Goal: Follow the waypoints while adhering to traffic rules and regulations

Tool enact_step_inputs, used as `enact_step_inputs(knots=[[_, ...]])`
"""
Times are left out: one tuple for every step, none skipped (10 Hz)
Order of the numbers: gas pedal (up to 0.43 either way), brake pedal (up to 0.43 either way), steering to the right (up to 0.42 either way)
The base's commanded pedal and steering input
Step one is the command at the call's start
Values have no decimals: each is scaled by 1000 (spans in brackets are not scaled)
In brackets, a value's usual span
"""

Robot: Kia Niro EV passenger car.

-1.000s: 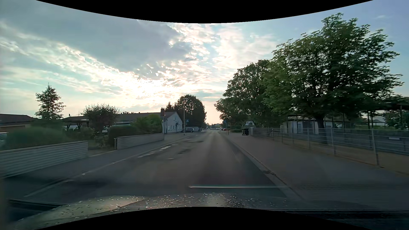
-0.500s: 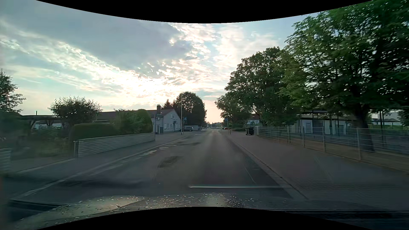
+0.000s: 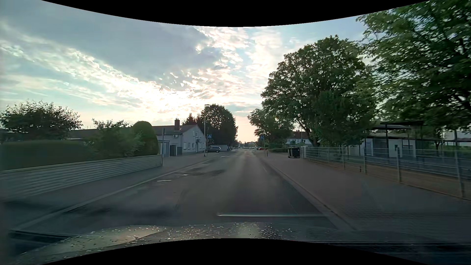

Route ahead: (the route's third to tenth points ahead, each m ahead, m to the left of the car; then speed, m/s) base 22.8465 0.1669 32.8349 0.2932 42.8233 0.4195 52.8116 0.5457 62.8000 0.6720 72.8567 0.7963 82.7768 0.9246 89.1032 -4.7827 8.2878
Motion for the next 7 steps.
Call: enact_step_inputs(knots=[[20, 0, -5], [20, 0, -6], [20, 0, -7], [20, 0, -8], [20, 0, -8], [20, 0, -8], [20, 0, -8]])
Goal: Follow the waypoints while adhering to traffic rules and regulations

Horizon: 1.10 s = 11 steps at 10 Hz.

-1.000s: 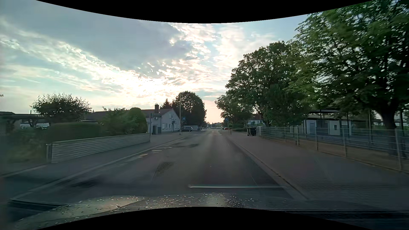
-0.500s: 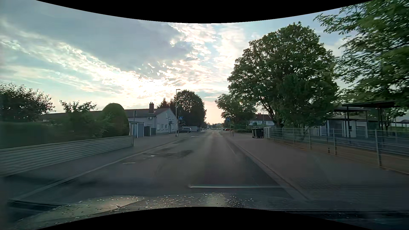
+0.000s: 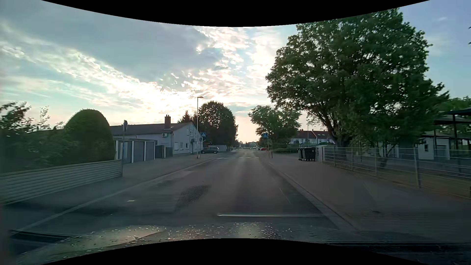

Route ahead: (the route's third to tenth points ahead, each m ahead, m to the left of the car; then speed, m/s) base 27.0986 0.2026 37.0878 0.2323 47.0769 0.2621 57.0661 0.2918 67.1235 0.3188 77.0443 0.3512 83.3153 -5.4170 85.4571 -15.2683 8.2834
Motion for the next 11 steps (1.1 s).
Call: enact_step_inputs(knots=[[20, 0, -7], [20, 0, -8], [20, 0, -7], [20, 0, -7], [8, 0, -7], [8, 0, -7], [8, 0, -7], [0, 0, -7], [0, 0, -7], [0, 0, -6], [0, 0, -6]])
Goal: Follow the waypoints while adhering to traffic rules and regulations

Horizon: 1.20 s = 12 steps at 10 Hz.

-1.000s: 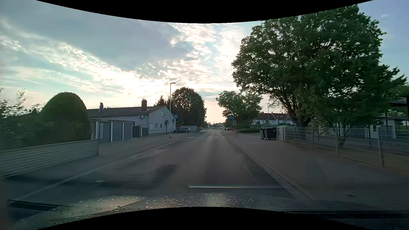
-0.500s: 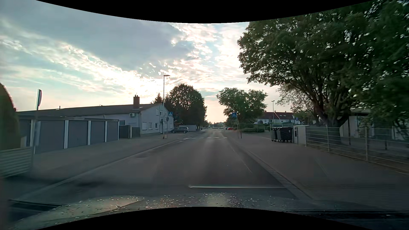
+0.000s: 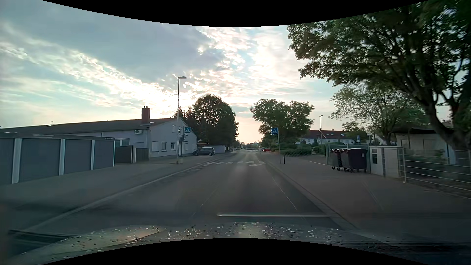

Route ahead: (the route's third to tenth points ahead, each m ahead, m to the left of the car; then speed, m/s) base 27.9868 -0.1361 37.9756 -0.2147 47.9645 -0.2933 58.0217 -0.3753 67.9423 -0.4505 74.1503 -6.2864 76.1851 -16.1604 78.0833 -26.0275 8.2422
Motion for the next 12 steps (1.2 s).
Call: enact_step_inputs(knots=[[0, 0, -5], [0, 0, -5], [0, 0, -5], [0, 0, -5], [0, 0, -5], [0, 0, -5], [0, 0, -5], [0, 0, -5], [0, 0, -5], [0, 0, -5], [0, 0, -5], [0, 0, -4]])
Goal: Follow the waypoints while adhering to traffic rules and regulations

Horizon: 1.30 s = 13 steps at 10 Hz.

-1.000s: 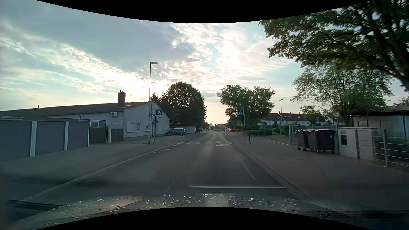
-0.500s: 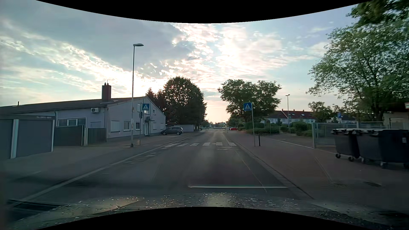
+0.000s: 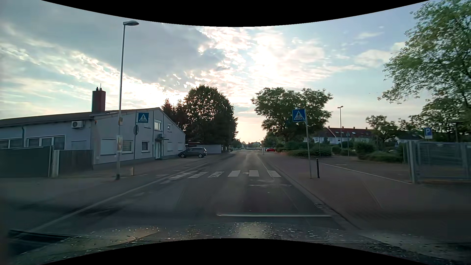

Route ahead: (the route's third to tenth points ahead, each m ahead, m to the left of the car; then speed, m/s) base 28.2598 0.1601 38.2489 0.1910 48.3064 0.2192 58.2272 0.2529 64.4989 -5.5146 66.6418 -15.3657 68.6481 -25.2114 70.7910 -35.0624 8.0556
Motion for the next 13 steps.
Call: enact_step_inputs(knots=[[0, 0, -3], [0, 0, -2], [0, 0, -2], [0, 0, -2], [0, 0, -2], [0, 0, -2], [0, 0, -2], [0, 0, -2], [0, 0, -2], [0, 0, -2], [0, 0, -2], [0, 0, -2], [0, 0, -2]])
